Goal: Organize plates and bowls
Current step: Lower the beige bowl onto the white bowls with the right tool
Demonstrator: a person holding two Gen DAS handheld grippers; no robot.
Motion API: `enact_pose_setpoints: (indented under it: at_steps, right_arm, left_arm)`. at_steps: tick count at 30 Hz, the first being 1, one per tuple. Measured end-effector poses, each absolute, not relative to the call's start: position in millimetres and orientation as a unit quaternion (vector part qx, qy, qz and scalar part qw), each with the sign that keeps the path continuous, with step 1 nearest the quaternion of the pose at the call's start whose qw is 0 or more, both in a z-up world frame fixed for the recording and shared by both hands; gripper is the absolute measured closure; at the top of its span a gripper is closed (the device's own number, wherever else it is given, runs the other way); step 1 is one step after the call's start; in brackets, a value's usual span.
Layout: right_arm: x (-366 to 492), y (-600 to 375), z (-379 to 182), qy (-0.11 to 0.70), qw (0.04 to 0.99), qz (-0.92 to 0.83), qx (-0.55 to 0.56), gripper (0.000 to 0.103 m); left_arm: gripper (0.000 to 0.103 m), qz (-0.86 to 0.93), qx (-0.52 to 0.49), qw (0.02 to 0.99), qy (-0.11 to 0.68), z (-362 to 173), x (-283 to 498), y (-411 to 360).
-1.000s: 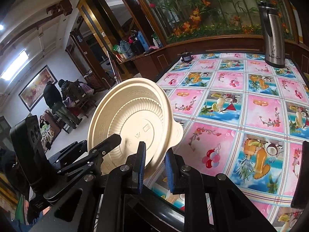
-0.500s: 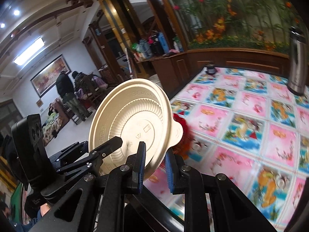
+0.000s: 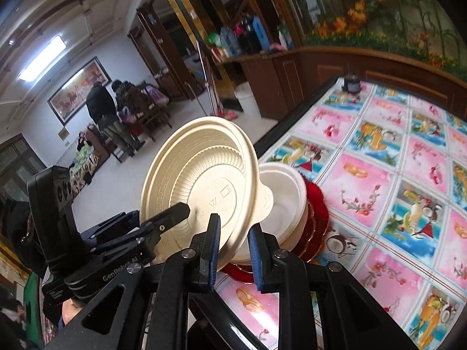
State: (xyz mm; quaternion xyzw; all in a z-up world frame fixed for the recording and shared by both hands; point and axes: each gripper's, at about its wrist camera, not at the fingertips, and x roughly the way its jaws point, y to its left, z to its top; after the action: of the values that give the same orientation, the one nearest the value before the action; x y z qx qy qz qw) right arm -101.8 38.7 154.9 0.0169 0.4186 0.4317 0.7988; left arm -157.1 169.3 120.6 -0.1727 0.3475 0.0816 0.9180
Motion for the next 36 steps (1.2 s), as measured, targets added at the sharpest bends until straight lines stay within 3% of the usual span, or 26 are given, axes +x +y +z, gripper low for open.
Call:
enact_pose_setpoints:
  at_steps: [19,36]
  right_arm:
    - [-58,54,121,0.500,0.771,0.394,0.011,0.081]
    - [-53,49,119,0.492,0.774,0.398,0.023,0.080]
  left_arm:
    - [0.069,0.068,-0.179,0.897,0.399,89,-114,176]
    - [0.069,0.084,-0.170,0.896,0.401,88,-110,180]
